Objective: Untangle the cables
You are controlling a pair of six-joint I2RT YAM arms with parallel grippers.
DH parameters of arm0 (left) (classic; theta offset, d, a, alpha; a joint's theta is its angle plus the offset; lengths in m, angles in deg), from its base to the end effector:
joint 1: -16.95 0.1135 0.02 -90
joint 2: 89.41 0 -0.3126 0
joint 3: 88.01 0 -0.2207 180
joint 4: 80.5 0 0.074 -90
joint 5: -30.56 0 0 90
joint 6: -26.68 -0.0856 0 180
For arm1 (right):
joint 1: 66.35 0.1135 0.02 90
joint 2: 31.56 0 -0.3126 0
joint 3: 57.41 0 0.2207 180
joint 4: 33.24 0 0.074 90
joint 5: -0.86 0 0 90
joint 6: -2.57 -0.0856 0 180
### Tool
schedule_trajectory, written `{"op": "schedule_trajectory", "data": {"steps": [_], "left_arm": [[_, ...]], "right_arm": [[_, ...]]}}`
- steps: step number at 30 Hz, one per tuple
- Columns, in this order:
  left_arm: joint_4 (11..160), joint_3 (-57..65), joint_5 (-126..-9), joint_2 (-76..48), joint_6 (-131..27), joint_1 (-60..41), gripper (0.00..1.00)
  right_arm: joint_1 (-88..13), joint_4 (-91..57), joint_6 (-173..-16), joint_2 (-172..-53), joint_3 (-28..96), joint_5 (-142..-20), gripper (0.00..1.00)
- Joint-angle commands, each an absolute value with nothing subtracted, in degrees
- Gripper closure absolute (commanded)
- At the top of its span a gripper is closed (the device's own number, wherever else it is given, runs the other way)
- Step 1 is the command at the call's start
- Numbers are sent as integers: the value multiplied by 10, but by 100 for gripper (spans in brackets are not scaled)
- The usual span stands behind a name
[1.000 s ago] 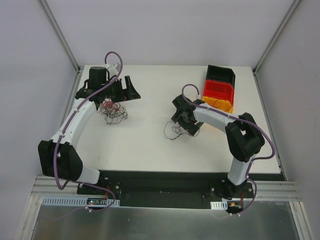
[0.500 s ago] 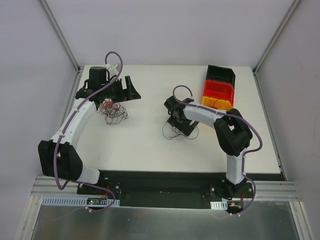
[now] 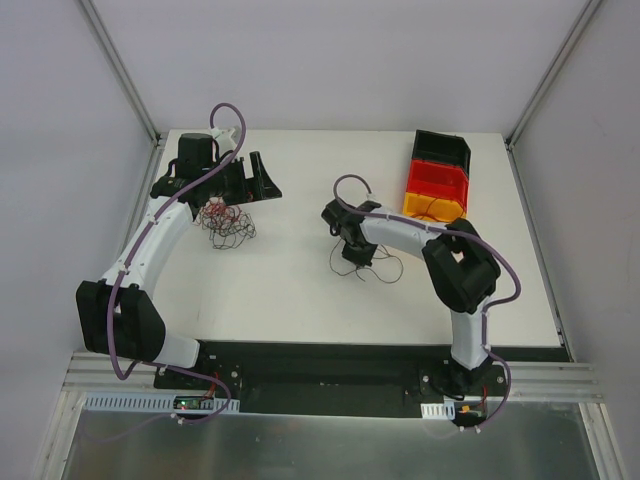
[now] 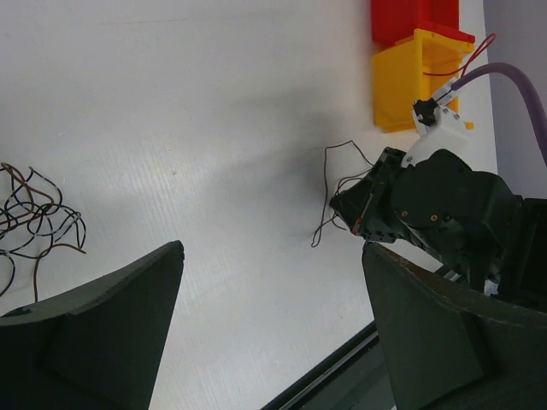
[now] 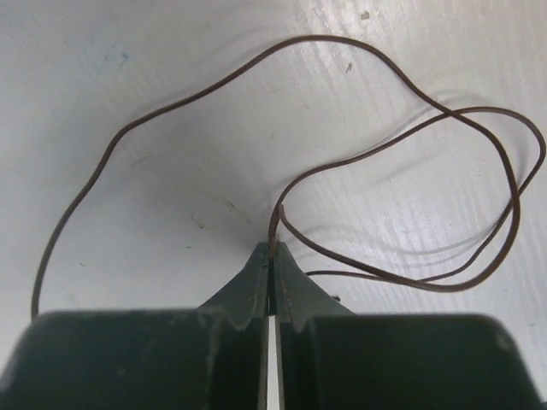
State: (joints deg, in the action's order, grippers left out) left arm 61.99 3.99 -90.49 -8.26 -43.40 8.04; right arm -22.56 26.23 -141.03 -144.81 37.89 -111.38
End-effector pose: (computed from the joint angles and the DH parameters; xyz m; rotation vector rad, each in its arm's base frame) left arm 0.3071 -0.0928 0.3736 0.1302 2.1363 -0.8685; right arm 0.3016 0.2442 0.1831 0.2896 2.6897 -0.1270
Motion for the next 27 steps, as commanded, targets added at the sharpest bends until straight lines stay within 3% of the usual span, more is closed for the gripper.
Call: {"op": "schedule_trajectory", "data": {"steps": [1,13,27], "left_arm": [[632,41,-912,-92,-435,84,15],[632,41,-918,-89,-434,83,15],[632,41,-911,-86,-437,83,15]], "right_arm": [[-223,257,-1342,-1390,383,-1139,100],[-275,71,-1139,-1163,335,-1095,100],[-423,70,-978,-1162,604,-1067,100]]}}
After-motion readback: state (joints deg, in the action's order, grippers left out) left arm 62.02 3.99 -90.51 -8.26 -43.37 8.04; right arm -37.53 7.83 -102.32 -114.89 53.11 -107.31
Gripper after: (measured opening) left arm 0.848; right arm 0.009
